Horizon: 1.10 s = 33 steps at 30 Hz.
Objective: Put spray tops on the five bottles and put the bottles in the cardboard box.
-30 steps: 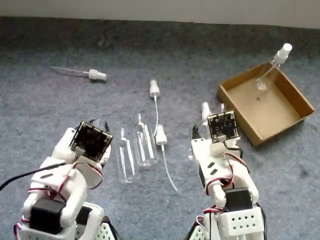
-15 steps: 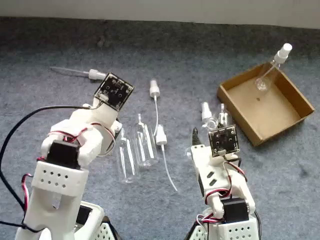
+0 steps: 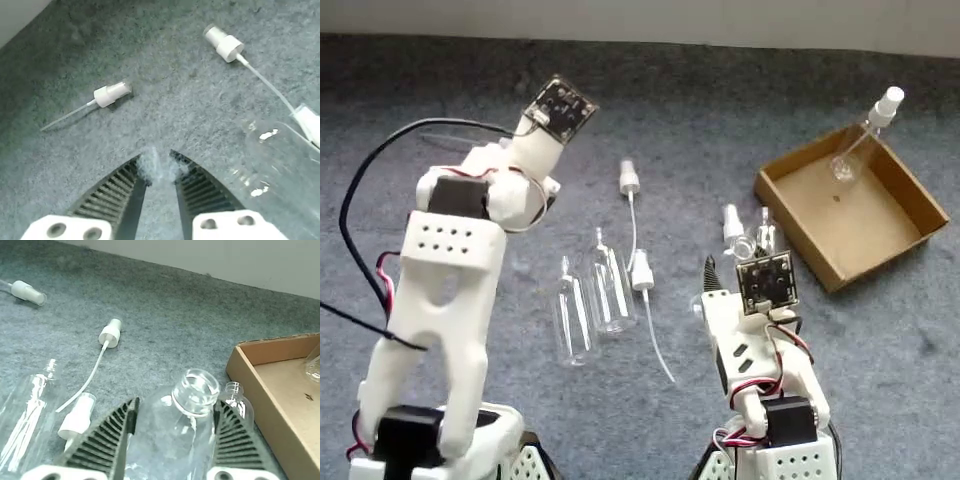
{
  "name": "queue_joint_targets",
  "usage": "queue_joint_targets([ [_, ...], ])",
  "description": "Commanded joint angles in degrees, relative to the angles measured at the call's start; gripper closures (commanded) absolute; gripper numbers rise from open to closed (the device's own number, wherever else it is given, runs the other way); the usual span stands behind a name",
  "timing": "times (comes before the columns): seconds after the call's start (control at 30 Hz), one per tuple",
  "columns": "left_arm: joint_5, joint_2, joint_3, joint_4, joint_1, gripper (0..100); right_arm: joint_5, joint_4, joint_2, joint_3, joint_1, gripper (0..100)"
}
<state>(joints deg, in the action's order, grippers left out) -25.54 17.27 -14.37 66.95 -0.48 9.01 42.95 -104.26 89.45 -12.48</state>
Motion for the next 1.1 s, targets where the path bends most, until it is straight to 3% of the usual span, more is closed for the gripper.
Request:
queue_joint_targets([
  [0.0,-0.97,-6.90,9.36,-0.35,-3.56,97,-0.35,-1.45,-0.84,-0.66,0.40,86.1],
  [0.07,-3.16,-11.74,13.67,-0.35,-4.26,97,-0.35,-1.45,-0.84,-0.57,0.40,86.1],
  [0.27,-21.71,-25.27,23.87,-0.44,-6.55,97,-0.35,-1.45,-0.84,-0.57,0.40,86.1],
  [0.47,-34.20,-37.32,33.36,-6.07,-8.75,97,-0.35,-1.45,-0.84,-0.57,0.40,86.1],
  [0.7,-34.46,-49.54,43.12,-7.38,-10.33,84,-0.18,-1.45,-0.84,-0.48,0.40,86.1],
  [1.07,-34.90,-66.86,62.46,-7.65,-10.15,85,-0.09,-1.45,-0.84,-0.48,0.40,86.1],
])
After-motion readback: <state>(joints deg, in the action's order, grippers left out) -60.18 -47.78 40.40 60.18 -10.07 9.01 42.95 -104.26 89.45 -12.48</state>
